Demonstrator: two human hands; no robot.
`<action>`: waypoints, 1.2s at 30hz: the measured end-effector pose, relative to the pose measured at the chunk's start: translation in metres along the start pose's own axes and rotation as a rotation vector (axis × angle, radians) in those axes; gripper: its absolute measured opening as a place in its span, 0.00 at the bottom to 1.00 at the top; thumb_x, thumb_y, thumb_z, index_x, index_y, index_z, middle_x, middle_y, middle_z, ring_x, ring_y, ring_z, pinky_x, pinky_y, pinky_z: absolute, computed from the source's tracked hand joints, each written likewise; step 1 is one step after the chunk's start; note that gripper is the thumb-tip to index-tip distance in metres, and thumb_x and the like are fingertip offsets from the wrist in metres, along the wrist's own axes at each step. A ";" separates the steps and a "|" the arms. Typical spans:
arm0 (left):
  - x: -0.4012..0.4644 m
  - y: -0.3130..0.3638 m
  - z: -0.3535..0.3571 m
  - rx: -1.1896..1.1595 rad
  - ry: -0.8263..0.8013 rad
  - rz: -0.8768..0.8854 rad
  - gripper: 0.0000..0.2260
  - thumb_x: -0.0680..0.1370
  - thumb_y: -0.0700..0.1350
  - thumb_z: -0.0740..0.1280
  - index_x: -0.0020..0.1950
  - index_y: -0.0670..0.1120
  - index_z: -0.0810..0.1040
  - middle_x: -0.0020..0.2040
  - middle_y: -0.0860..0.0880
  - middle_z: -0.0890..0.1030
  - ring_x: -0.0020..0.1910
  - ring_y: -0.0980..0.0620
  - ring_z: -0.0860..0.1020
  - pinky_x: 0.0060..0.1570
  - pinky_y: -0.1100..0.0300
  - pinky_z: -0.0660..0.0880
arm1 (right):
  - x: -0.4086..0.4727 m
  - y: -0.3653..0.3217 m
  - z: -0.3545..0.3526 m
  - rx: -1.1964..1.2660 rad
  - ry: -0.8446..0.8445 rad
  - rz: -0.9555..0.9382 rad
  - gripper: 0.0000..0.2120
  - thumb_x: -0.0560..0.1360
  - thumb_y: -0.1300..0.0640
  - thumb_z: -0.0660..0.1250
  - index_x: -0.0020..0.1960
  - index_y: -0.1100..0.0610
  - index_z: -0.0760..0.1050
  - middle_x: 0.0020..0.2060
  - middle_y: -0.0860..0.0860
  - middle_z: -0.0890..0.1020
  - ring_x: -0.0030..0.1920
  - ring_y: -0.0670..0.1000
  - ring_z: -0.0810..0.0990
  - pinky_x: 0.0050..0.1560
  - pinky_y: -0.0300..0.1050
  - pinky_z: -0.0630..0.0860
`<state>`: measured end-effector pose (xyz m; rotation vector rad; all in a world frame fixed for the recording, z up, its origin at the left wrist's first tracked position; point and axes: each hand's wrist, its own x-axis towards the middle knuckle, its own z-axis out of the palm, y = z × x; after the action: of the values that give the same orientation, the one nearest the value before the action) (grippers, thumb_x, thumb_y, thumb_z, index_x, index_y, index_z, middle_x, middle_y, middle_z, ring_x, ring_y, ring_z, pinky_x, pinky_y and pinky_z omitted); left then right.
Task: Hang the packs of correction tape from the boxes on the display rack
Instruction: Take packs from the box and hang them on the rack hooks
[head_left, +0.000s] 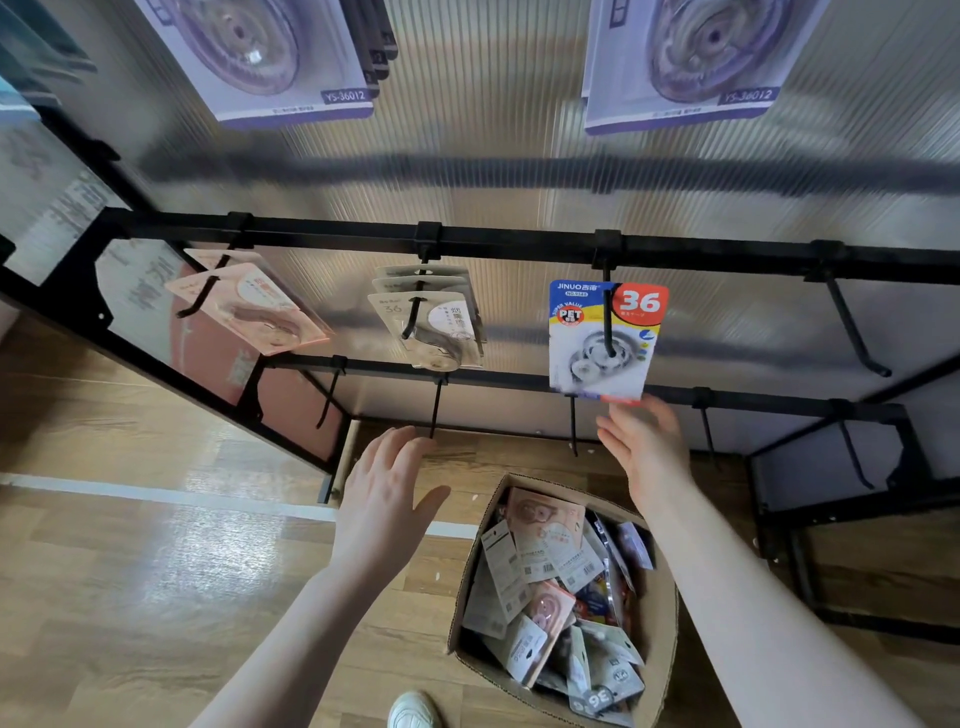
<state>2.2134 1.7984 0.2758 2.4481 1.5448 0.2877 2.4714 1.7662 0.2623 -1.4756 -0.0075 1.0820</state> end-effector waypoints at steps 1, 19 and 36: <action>-0.001 -0.001 0.002 0.000 -0.010 0.001 0.22 0.67 0.47 0.76 0.58 0.43 0.77 0.60 0.43 0.77 0.60 0.41 0.74 0.57 0.45 0.74 | 0.001 0.003 -0.004 -0.043 0.029 0.011 0.19 0.73 0.65 0.68 0.63 0.56 0.70 0.55 0.56 0.77 0.52 0.53 0.80 0.51 0.44 0.78; -0.061 -0.010 0.182 0.047 -0.121 -0.033 0.22 0.74 0.52 0.69 0.65 0.45 0.72 0.69 0.44 0.70 0.70 0.43 0.65 0.66 0.47 0.66 | 0.043 0.168 -0.151 -1.171 -0.077 -0.328 0.13 0.78 0.58 0.62 0.62 0.55 0.72 0.56 0.52 0.78 0.49 0.49 0.76 0.35 0.34 0.67; -0.033 -0.044 0.380 0.400 -0.141 0.354 0.29 0.74 0.56 0.58 0.68 0.38 0.70 0.67 0.38 0.72 0.70 0.42 0.66 0.72 0.52 0.51 | 0.204 0.306 -0.181 -1.920 -0.205 -0.506 0.13 0.79 0.52 0.56 0.61 0.56 0.69 0.57 0.54 0.74 0.59 0.56 0.73 0.50 0.48 0.72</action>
<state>2.2704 1.7525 -0.1009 2.9744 1.1964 -0.1521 2.5213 1.6654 -0.1316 -2.6561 -1.8943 0.5874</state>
